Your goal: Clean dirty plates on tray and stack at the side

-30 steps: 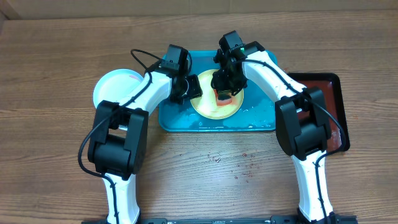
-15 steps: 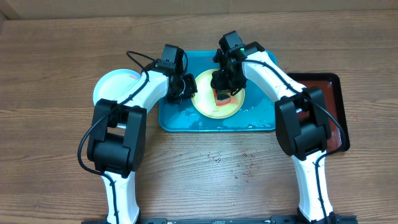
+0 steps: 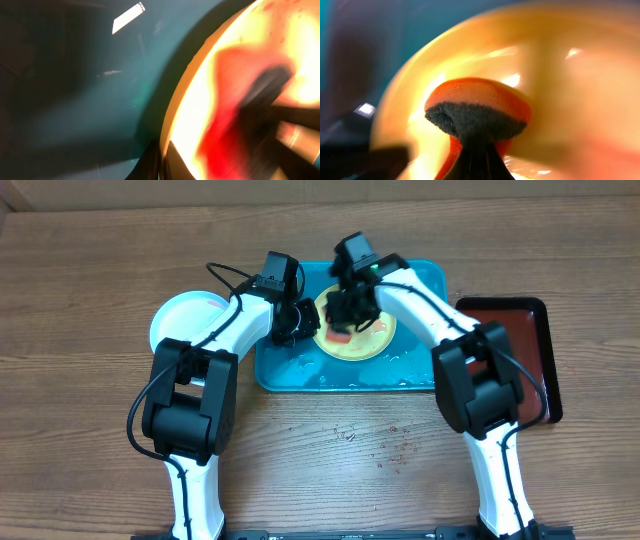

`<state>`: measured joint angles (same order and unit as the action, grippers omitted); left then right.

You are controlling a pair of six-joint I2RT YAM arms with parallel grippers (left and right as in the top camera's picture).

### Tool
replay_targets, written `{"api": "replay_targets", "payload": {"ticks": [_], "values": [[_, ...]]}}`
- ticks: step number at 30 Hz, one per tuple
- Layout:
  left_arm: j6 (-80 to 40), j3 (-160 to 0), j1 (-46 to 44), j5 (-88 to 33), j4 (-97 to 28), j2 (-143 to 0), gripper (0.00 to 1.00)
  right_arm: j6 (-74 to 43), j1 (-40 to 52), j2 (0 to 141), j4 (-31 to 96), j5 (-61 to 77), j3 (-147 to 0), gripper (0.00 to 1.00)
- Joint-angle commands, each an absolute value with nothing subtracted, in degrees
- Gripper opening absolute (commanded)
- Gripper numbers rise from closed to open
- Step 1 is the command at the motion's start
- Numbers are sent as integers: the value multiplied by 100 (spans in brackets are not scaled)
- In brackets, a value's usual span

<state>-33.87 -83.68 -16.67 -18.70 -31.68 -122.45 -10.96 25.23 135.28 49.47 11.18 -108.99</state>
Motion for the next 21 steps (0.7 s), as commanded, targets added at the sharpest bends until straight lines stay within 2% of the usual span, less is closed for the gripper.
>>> {"api": "replay_targets", "payload": {"ticks": [1, 10, 16, 21], "values": [[-3476, -8340, -1750, -1955, -3269, -12499, 4, -913, 2008, 13749, 4974, -593, -11144, 4], [-3498, -8340, -1721, -1953, -3293, -12499, 4, -716, 1935, 13749, 6222, -993, -11461, 4], [-3494, -8340, -1715, -1959, -3275, -12499, 4, -399, 2145, 13749, 6949, 742, -11347, 4], [-3492, -8340, -1656, -2132, -3273, -12499, 4, -473, 2405, 13749, 6506, 1564, -10829, 3]]}}
